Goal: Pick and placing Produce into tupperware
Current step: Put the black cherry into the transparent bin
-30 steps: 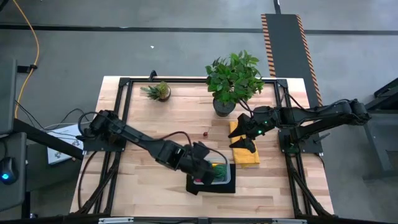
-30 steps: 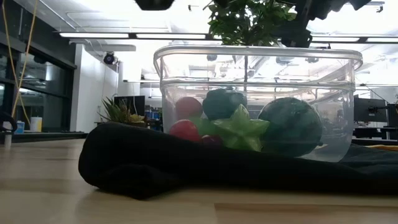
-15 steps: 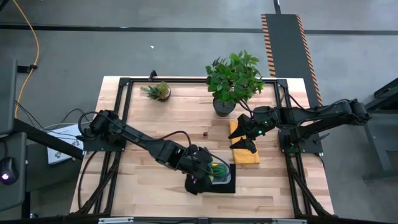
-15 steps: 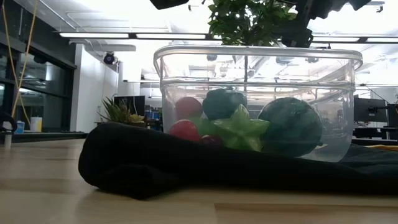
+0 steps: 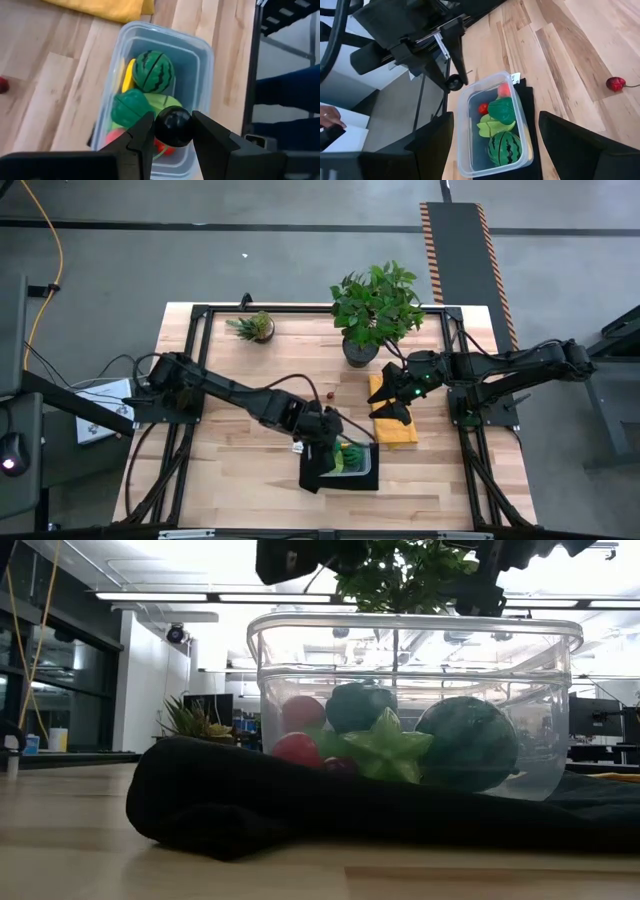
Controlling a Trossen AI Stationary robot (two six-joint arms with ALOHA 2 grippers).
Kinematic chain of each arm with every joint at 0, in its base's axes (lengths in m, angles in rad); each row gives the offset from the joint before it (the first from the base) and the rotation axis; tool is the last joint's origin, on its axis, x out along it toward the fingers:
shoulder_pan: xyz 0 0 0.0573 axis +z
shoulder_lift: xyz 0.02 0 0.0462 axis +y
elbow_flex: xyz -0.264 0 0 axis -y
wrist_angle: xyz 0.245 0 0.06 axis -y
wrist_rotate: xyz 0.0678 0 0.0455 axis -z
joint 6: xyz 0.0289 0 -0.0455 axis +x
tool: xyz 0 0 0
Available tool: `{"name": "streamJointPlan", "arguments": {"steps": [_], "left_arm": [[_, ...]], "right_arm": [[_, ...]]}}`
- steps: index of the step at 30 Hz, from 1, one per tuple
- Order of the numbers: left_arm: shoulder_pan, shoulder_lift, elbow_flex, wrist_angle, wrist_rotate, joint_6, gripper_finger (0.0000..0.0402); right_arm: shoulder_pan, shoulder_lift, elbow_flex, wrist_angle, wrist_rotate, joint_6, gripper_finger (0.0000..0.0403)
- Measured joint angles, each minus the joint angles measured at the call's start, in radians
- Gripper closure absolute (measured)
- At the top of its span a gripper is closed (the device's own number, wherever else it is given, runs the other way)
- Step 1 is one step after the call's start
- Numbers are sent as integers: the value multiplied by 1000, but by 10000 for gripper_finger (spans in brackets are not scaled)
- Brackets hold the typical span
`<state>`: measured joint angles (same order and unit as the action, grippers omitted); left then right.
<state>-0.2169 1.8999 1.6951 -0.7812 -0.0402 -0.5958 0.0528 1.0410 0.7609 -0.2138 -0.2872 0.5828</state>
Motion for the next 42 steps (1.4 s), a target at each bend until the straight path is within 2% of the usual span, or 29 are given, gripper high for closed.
{"name": "streamJointPlan", "arguments": {"steps": [15, 22, 25, 42], "left_arm": [[8, 31, 2, -40, 20, 119, 295], [8, 68, -3, -73, 50, 121, 295], [7, 88, 3, -37, 59, 121, 295], [7, 104, 0, -34, 75, 116, 294]], "right_arm": [[0, 0, 0, -4, 50, 23, 121], [0, 0, 0, -4, 52, 23, 121], [0, 0, 0, -6, 56, 23, 121], [0, 0, 0, -7, 73, 20, 121]]}}
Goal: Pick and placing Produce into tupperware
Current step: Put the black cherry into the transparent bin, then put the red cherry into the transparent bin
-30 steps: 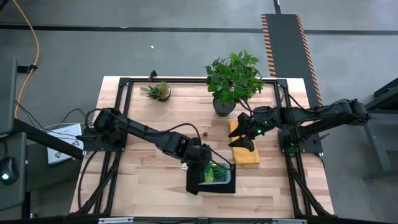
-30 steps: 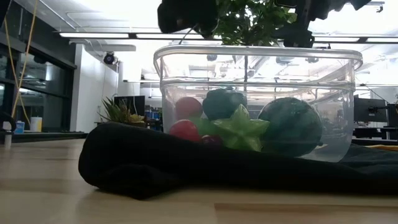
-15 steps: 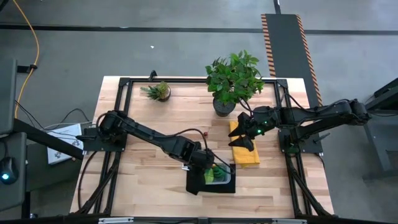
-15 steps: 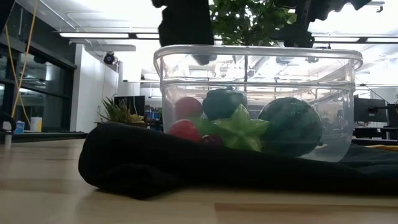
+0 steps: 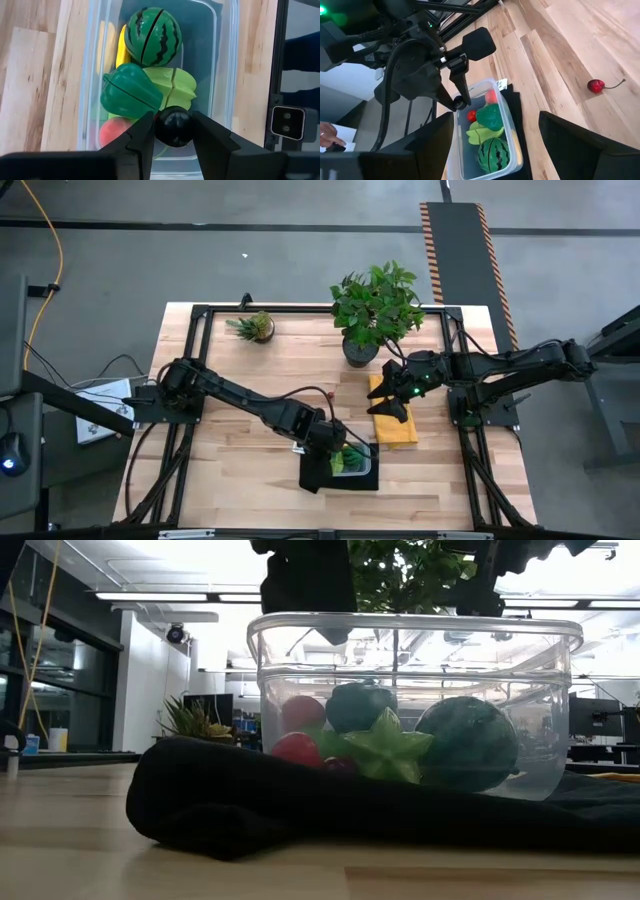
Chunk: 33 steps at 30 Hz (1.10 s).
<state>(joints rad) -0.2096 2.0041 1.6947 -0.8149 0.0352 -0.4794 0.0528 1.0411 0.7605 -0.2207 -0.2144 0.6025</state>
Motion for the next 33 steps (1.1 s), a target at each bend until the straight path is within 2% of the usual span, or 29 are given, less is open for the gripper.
{"name": "streamJointPlan", "arguments": {"steps": [10, 14, 24, 29, 33], "left_arm": [[1, 0, 0, 5, -28, -26, 228], [0, 0, 0, 7, -45, -26, 215], [15, 0, 0, -9, -42, -46, 234], [38, -3, 0, -43, 58, -68, 243], [58, -21, 2, -67, 95, -79, 248]], "right_arm": [[0, 0, 0, 0, 0, 3, 121], [0, 0, 0, 0, -1, 12, 121], [0, 0, 0, 0, -1, 27, 121], [0, 0, 0, 0, -1, 27, 121], [0, 0, 0, 0, -1, 27, 121]]}}
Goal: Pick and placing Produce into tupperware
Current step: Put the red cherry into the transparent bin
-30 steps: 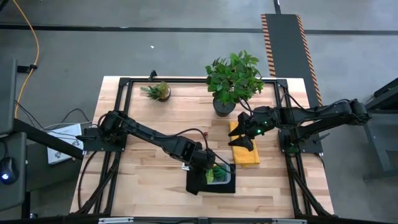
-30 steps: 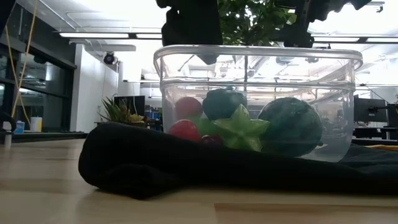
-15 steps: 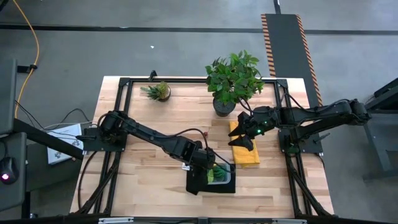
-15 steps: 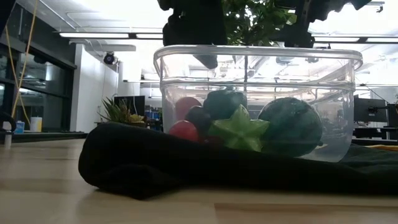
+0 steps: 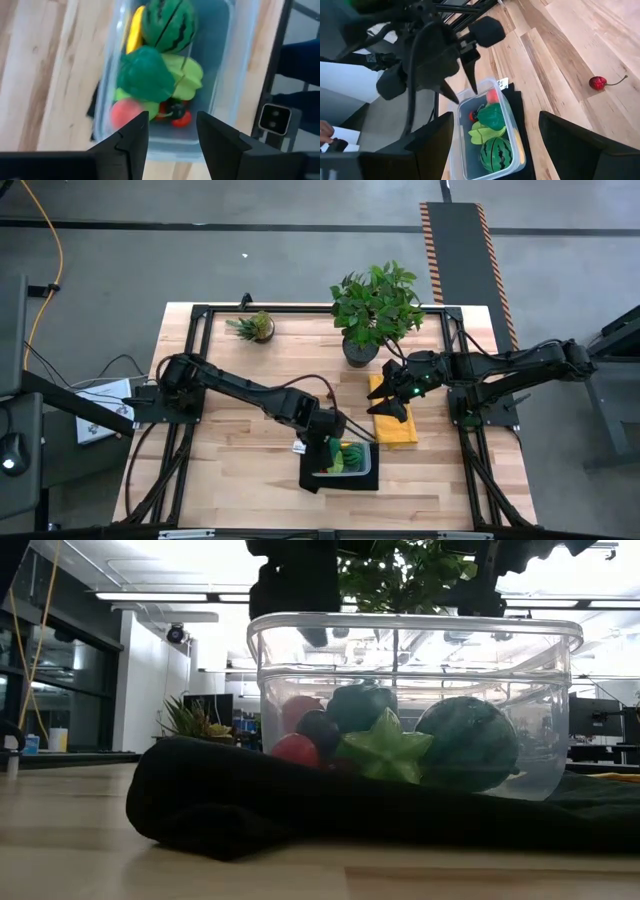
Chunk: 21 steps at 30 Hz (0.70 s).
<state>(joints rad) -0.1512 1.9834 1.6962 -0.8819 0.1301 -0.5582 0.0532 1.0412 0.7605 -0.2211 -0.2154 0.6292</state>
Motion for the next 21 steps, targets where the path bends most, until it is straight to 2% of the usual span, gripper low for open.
{"name": "streamJointPlan", "arguments": {"steps": [5, 11, 16, 21], "left_arm": [[15, -25, 30, -42, 11, 2, 255], [5, -48, 138, -119, -29, 35, 263], [-18, -107, 197, -192, -164, 57, 273], [-74, -208, 180, -311, -407, -8, 287]], "right_arm": [[0, 0, 0, 1, 6, -1, 121], [-1, 0, 0, -5, 33, -1, 121], [-1, 0, 0, -3, 47, 2, 121], [-1, 0, -1, -5, 54, 23, 121]]}}
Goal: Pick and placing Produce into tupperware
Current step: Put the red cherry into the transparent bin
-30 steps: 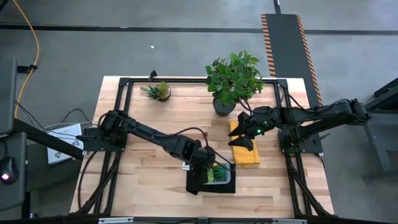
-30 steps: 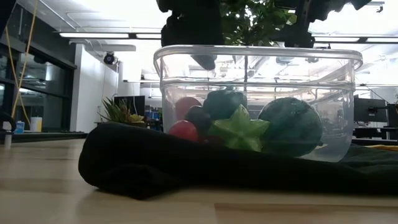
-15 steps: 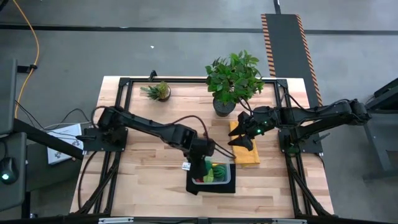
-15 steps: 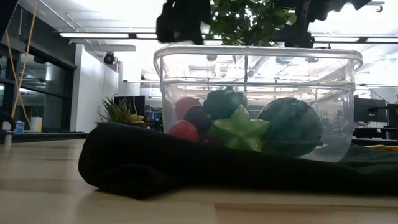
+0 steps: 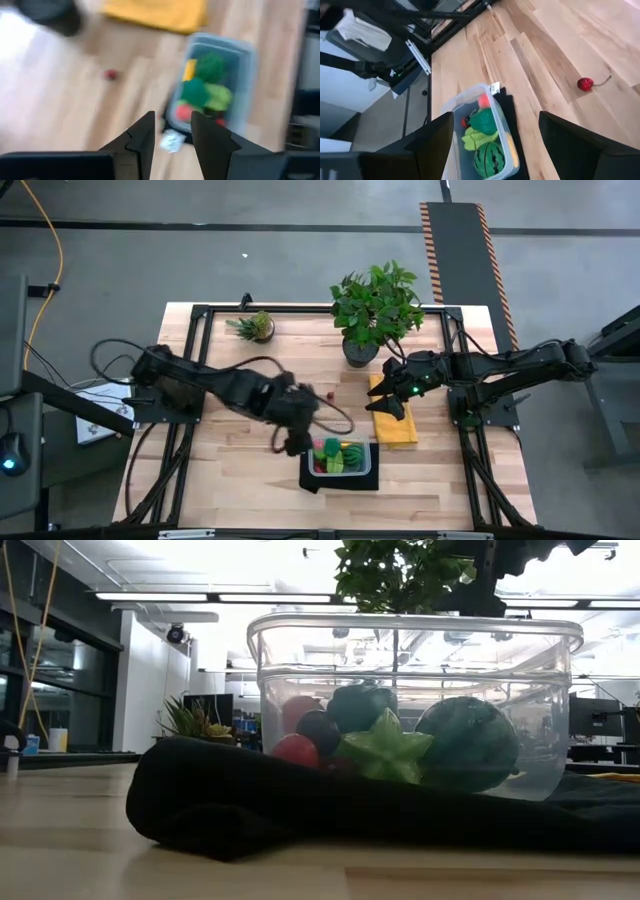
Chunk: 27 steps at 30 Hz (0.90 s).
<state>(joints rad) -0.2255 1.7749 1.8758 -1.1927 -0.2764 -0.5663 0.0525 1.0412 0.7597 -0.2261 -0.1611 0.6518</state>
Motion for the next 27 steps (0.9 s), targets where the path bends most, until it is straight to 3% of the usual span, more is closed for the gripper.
{"name": "streamJointPlan", "arguments": {"steps": [4, 7, 12, 19, 27], "left_arm": [[-60, -81, -41, -50, -219, -100, 293], [-95, -152, -113, -40, -328, -182, 295], [-148, -285, -299, -19, -426, -337, 295], [-248, -479, -638, 136, -570, -566, 295], [-293, -598, -975, 307, -712, -753, 295]], "right_arm": [[0, 0, 0, 2, 16, 5, 121], [0, 0, 0, -1, 33, 18, 121], [-1, 0, 0, 0, 52, 32, 121], [-2, 0, 0, -14, 98, 83, 121], [-2, 0, 0, -12, 139, 164, 121]]}}
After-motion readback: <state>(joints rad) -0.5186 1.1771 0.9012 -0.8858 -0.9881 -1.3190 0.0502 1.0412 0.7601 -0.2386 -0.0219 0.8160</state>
